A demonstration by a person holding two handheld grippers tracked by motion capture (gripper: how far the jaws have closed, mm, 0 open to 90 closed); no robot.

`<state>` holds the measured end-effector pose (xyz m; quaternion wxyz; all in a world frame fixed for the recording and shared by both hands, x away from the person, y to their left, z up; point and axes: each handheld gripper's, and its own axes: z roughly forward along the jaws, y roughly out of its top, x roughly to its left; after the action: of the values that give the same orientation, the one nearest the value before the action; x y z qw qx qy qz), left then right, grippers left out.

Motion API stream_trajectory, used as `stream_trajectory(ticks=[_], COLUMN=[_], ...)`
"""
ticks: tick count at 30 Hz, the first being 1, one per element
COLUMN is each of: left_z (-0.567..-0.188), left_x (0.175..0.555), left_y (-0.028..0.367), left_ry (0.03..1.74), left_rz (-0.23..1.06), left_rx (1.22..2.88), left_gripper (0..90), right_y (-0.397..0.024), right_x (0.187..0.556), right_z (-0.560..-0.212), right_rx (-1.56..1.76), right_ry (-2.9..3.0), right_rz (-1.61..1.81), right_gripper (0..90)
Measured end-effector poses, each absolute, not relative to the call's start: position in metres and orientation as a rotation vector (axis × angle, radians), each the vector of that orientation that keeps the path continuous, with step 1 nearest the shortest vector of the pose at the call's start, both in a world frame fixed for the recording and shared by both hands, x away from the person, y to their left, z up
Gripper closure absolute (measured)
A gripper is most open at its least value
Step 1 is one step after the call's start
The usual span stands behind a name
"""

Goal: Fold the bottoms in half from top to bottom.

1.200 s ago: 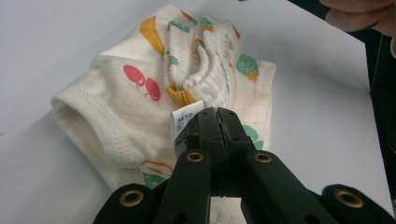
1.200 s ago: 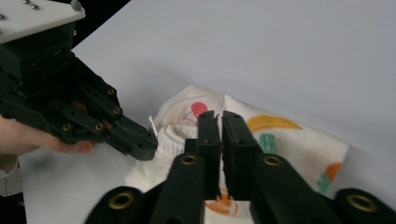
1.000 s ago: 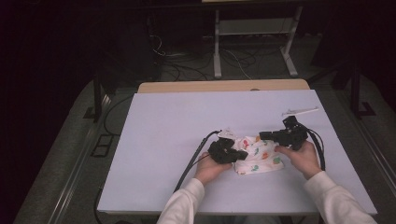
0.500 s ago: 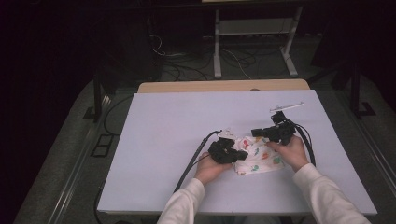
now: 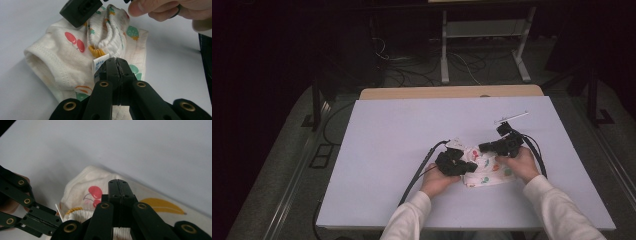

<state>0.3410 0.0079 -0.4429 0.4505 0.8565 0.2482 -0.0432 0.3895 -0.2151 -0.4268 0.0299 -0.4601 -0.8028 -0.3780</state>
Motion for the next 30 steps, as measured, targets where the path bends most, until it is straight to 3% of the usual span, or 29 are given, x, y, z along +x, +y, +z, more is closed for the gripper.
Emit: stream_trajectory(ticks=[7, 13, 23, 30], left_z=[-0.443, -0.44, -0.43, -0.425], left_x=[0.339, 0.339, 0.344, 0.351], left_y=[0.008, 0.009, 0.016, 0.017], left_ry=[0.581, 0.593, 0.67, 0.723], left_rz=[-0.139, -0.223, -0.213, -0.224], left_rx=[2.15, 2.133, 2.056, 2.002], left_gripper=[85.7, 67.7, 45.0, 35.7], right_y=[-0.213, -0.22, -0.231, -0.238], right_x=[0.388, 0.384, 0.365, 0.348], right_z=[-0.429, -0.424, -0.42, -0.423], right_rx=[-1.357, -1.348, -1.359, -1.343], right_ry=[-2.493, -2.468, -2.43, -2.414], right_rz=[-1.029, -0.992, -0.996, -1.024], right_gripper=[88.7, 88.7, 88.6, 88.7])
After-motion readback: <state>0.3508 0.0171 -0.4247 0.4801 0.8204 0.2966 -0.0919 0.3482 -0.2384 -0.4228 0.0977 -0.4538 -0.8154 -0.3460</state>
